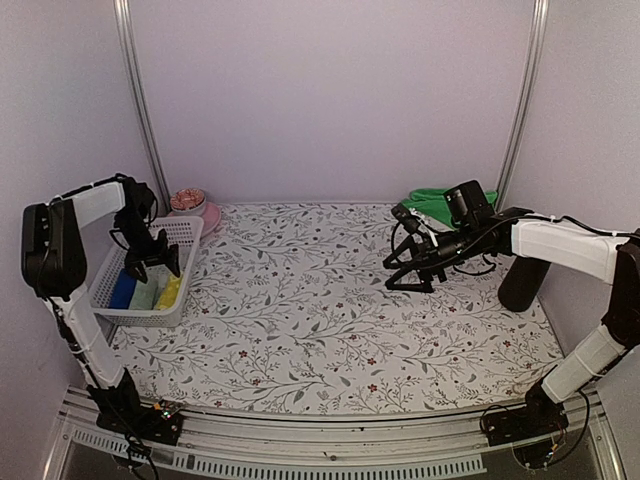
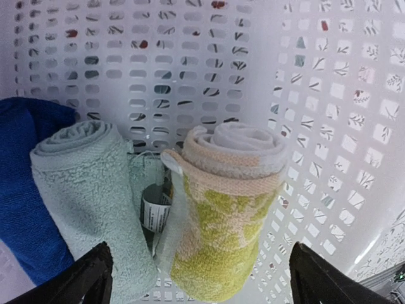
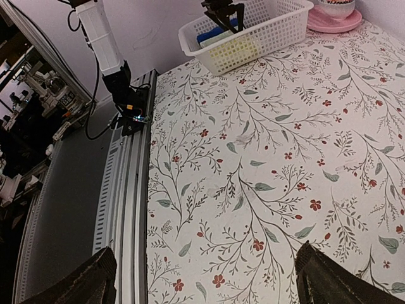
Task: Roll the towels
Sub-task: Place the towel in the bin, then move the towel to the center of the board.
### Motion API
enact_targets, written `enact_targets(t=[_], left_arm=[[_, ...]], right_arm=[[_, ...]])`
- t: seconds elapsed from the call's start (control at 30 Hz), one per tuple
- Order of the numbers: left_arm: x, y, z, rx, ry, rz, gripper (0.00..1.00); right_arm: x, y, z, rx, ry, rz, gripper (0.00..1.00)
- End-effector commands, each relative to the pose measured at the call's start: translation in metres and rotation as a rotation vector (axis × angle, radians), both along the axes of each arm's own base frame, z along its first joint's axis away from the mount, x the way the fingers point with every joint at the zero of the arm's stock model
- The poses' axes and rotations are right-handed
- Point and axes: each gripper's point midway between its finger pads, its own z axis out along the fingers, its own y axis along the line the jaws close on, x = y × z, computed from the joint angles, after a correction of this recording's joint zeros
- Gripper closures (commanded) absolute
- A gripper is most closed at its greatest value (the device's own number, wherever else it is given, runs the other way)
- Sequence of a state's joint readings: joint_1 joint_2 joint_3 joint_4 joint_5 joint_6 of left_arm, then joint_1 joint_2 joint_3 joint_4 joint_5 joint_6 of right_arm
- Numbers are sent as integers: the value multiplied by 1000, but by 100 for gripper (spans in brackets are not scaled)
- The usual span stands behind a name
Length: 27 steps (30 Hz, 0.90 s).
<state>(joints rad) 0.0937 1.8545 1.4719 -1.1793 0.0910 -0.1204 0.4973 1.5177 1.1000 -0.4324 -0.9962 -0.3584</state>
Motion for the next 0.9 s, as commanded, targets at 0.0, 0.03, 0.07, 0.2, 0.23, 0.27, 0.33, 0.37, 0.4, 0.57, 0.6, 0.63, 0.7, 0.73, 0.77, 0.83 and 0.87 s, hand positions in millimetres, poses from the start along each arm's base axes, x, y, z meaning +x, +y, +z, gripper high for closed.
enact_targets(t=[0.0,0.03,0.07,0.2,0.23,0.27,0.33,0.37,0.4,0.57,0.6,0.63,0.7,0.73,0.77,0.83,0.87], left_arm=[[16,-4,24,-26,-102,-2,3],[17,-1,26,-14,-108,1,3],[19,3,29,7,-119,7,3],[33,6,47,20,-206,27,3],[36,4,54,9,-240,30,3],[39,2,58,1,-263,33,3],[40,3,62,5,-283,44,3],[41,3,65,11,-300,49,3],[41,3,70,21,-320,56,3],[53,-2,128,102,-563,88,3],[54,-7,141,114,-613,83,3],[54,-14,152,128,-655,68,3],[54,-27,170,175,-722,49,3],[55,-38,177,179,-756,26,3],[54,-53,182,180,-783,-5,3],[55,-77,192,208,-844,-51,3],[55,-87,197,241,-877,-76,3]], right_arm=[[-3,1,7,13,-41,7,1],[-3,0,7,13,-42,6,1],[-3,0,7,13,-42,7,1],[-2,1,6,10,-43,6,1],[-3,1,6,10,-44,8,1],[-2,0,6,10,-45,6,1],[-3,1,6,10,-44,8,1],[-2,1,6,9,-45,6,1],[-2,1,6,7,-52,6,1],[21,-7,7,-62,-168,-106,1],[30,-11,11,-83,-213,-153,1],[39,-16,14,-102,-250,-205,1],[59,-28,20,-135,-322,-310,1],[69,-35,22,-153,-345,-369,1],[83,-44,21,-188,-374,-438,1],[107,-60,22,-224,-404,-532,1],[119,-68,21,-236,-392,-575,1]])
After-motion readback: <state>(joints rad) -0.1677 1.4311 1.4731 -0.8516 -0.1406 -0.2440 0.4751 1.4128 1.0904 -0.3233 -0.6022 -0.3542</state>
